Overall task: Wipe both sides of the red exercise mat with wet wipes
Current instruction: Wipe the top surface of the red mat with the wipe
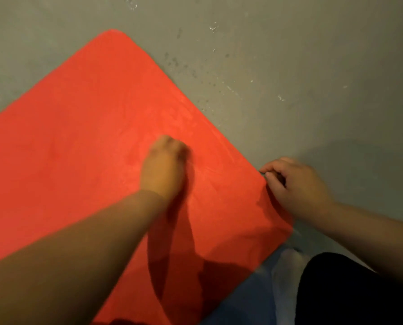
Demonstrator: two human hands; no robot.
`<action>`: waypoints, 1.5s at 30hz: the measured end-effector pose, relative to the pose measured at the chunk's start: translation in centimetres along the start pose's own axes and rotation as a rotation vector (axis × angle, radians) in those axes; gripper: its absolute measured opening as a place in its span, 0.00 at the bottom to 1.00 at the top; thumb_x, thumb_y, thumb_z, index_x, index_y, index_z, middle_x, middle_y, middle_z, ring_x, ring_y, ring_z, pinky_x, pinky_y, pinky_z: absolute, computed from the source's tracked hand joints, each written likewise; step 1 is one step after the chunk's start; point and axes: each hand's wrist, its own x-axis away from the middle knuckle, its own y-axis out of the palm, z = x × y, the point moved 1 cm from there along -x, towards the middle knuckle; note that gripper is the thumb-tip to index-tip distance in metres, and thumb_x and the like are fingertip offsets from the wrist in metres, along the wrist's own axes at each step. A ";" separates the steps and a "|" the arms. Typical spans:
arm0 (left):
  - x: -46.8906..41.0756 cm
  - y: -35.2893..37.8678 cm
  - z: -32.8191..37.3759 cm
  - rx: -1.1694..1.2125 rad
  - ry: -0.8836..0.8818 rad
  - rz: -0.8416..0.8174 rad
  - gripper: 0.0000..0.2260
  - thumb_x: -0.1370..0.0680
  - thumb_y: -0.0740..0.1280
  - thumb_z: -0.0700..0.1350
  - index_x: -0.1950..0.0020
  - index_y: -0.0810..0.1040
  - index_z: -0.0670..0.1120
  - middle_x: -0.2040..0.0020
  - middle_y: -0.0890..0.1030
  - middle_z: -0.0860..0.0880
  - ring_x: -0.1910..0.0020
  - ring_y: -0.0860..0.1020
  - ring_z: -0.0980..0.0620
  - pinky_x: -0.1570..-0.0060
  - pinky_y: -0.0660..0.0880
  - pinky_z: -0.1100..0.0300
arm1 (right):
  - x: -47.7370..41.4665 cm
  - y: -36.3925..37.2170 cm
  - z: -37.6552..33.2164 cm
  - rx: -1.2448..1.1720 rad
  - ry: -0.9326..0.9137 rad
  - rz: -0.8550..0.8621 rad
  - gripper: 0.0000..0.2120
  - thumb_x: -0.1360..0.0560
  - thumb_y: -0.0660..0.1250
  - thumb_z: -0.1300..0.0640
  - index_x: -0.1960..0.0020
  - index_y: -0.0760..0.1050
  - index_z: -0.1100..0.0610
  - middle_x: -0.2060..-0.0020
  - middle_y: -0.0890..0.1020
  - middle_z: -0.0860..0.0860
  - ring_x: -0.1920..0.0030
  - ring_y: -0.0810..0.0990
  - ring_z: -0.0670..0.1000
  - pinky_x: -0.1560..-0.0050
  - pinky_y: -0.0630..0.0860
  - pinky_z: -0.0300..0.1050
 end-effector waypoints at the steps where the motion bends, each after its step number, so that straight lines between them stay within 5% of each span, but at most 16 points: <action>1: 1.7 0.9 1.8 0.032 0.146 -0.067 0.04 0.26 0.68 0.39 0.55 0.82 0.44 0.57 0.78 0.42 0.56 0.77 0.40 0.55 0.66 0.56 | 0.0 0.0 0.0 -0.004 -0.003 0.005 0.06 0.26 0.64 0.59 0.53 0.81 0.56 0.58 0.81 0.52 0.54 0.80 0.54 0.51 0.74 0.46; 4: 4.2 1.4 3.8 0.055 0.619 -0.282 0.06 0.25 0.65 0.44 0.55 0.81 0.45 0.59 0.77 0.46 0.60 0.76 0.45 0.58 0.66 0.59 | 0.2 -0.1 0.2 -0.006 -0.011 -0.009 0.12 0.28 0.60 0.55 0.53 0.81 0.55 0.58 0.81 0.52 0.55 0.80 0.54 0.52 0.77 0.48; 6: 1.8 0.7 2.2 -0.021 0.705 -0.298 0.08 0.25 0.63 0.45 0.55 0.81 0.44 0.60 0.77 0.45 0.62 0.77 0.44 0.60 0.65 0.58 | 0.4 -0.3 0.5 0.001 -0.016 -0.013 0.12 0.28 0.60 0.55 0.52 0.81 0.55 0.57 0.82 0.51 0.54 0.80 0.53 0.51 0.75 0.46; 10: -4.6 -1.5 -2.2 -0.085 0.177 0.018 0.08 0.24 0.64 0.40 0.52 0.82 0.41 0.55 0.78 0.38 0.54 0.78 0.37 0.54 0.70 0.52 | 0.6 -0.9 1.6 0.022 0.012 0.036 0.08 0.27 0.64 0.61 0.52 0.81 0.56 0.56 0.82 0.52 0.54 0.80 0.54 0.50 0.72 0.43; 13: -3.0 0.0 0.3 -0.022 -0.103 0.048 0.07 0.24 0.65 0.38 0.50 0.82 0.41 0.52 0.77 0.39 0.51 0.76 0.38 0.51 0.69 0.51 | 0.2 -0.8 1.7 0.010 0.036 0.075 0.11 0.29 0.61 0.58 0.54 0.81 0.55 0.58 0.82 0.52 0.55 0.80 0.54 0.52 0.73 0.43; 16: 2.4 2.4 5.6 0.077 0.256 -0.134 0.05 0.27 0.67 0.39 0.54 0.82 0.45 0.57 0.77 0.44 0.56 0.77 0.42 0.55 0.74 0.52 | -0.3 -0.7 1.3 0.024 0.029 0.096 0.12 0.29 0.60 0.57 0.54 0.81 0.56 0.58 0.80 0.53 0.56 0.79 0.54 0.54 0.72 0.43; 20: 2.0 2.2 5.1 0.020 0.670 -0.276 0.08 0.26 0.63 0.44 0.55 0.81 0.45 0.59 0.77 0.46 0.61 0.78 0.45 0.58 0.66 0.58 | -0.3 -1.0 1.7 0.054 -0.040 0.061 0.12 0.28 0.60 0.57 0.52 0.82 0.57 0.58 0.79 0.54 0.56 0.79 0.57 0.54 0.77 0.51; 22: -1.7 1.3 2.8 -0.067 0.584 -0.188 0.09 0.25 0.61 0.43 0.54 0.81 0.44 0.58 0.77 0.44 0.59 0.78 0.42 0.57 0.66 0.57 | 0.0 -1.2 2.0 0.065 -0.076 0.052 0.13 0.28 0.61 0.57 0.51 0.82 0.57 0.58 0.80 0.54 0.55 0.79 0.56 0.52 0.77 0.50; 27: -5.2 0.1 1.4 -0.069 0.046 0.004 0.07 0.24 0.64 0.39 0.53 0.81 0.40 0.54 0.77 0.39 0.53 0.77 0.38 0.53 0.70 0.51 | 0.3 -0.9 2.5 0.110 -0.082 0.111 0.12 0.30 0.63 0.58 0.51 0.82 0.56 0.57 0.78 0.54 0.55 0.78 0.57 0.53 0.76 0.48; 30: 1.0 2.5 6.8 0.029 0.307 -0.152 0.06 0.27 0.63 0.40 0.57 0.80 0.43 0.59 0.77 0.43 0.58 0.77 0.41 0.56 0.66 0.56 | -0.2 -1.0 2.8 0.167 -0.058 0.159 0.14 0.32 0.65 0.58 0.48 0.80 0.57 0.50 0.77 0.56 0.50 0.76 0.59 0.45 0.69 0.46; 34: 2.5 2.8 7.4 0.046 0.677 -0.296 0.09 0.28 0.61 0.44 0.58 0.80 0.45 0.61 0.76 0.46 0.62 0.77 0.45 0.61 0.68 0.57 | -0.5 -1.4 3.3 0.194 -0.061 0.121 0.16 0.30 0.65 0.55 0.45 0.80 0.57 0.44 0.76 0.57 0.45 0.75 0.60 0.42 0.72 0.51; 36: -1.3 2.2 5.2 -0.034 0.600 -0.196 0.12 0.28 0.58 0.44 0.57 0.81 0.43 0.60 0.78 0.44 0.61 0.78 0.43 0.58 0.68 0.56 | -0.2 -1.5 3.5 0.187 -0.066 0.106 0.16 0.30 0.64 0.55 0.44 0.80 0.57 0.43 0.77 0.57 0.44 0.76 0.60 0.42 0.72 0.52; 41: -6.9 0.8 2.4 -0.071 0.056 -0.009 0.07 0.24 0.65 0.38 0.51 0.82 0.39 0.53 0.78 0.38 0.51 0.77 0.37 0.52 0.69 0.51 | 0.3 -1.4 3.7 0.169 -0.059 0.108 0.17 0.30 0.64 0.57 0.43 0.80 0.57 0.41 0.77 0.56 0.43 0.76 0.59 0.41 0.73 0.52; 45: 0.0 3.3 8.4 -0.003 0.408 -0.234 0.06 0.27 0.64 0.39 0.56 0.81 0.44 0.55 0.79 0.44 0.55 0.78 0.43 0.53 0.71 0.56 | 0.3 -1.3 3.9 0.163 -0.064 0.116 0.16 0.30 0.64 0.57 0.43 0.80 0.57 0.41 0.77 0.57 0.43 0.76 0.59 0.40 0.72 0.52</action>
